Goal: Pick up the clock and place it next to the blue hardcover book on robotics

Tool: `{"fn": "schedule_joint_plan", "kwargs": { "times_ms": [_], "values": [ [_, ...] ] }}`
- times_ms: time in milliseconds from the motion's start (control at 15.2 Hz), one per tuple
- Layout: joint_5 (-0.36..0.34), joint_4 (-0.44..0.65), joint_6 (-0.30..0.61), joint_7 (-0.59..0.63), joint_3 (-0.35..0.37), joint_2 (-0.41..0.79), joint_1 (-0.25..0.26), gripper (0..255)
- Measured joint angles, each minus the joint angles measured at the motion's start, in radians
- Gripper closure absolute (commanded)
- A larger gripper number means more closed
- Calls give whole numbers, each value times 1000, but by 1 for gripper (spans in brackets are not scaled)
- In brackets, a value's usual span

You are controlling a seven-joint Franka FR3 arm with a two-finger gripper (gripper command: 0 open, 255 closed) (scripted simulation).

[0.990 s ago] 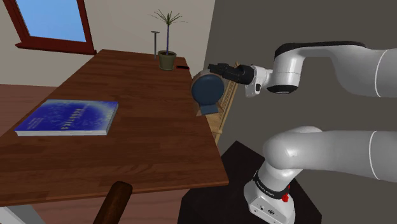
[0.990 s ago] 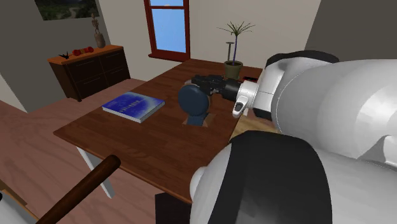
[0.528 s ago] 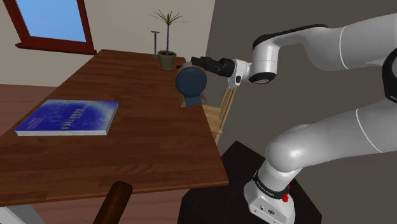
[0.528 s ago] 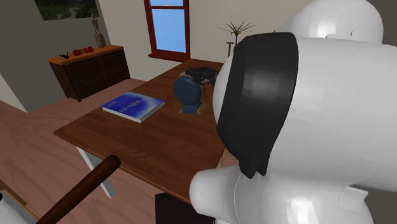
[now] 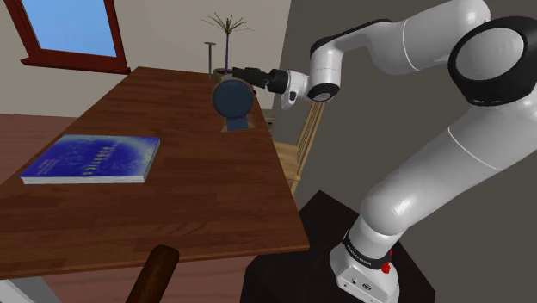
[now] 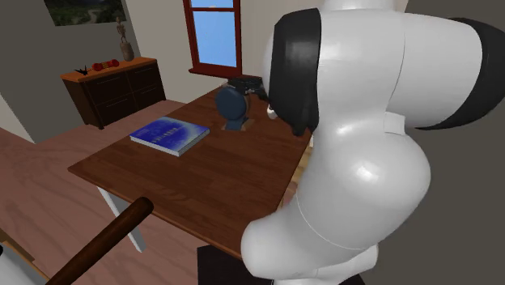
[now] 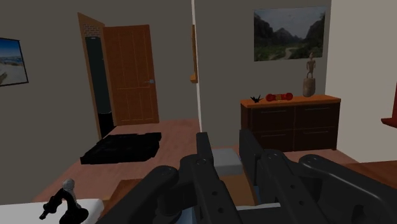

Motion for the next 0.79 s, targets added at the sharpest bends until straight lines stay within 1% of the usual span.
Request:
{"fn": "schedule_joint_plan", "kwargs": {
  "times_ms": [264, 792],
  "values": [
    [47, 143, 20, -6, 22, 145, 25, 255],
    [98, 494, 82, 48, 57, 428, 61, 255]
  ]
}}
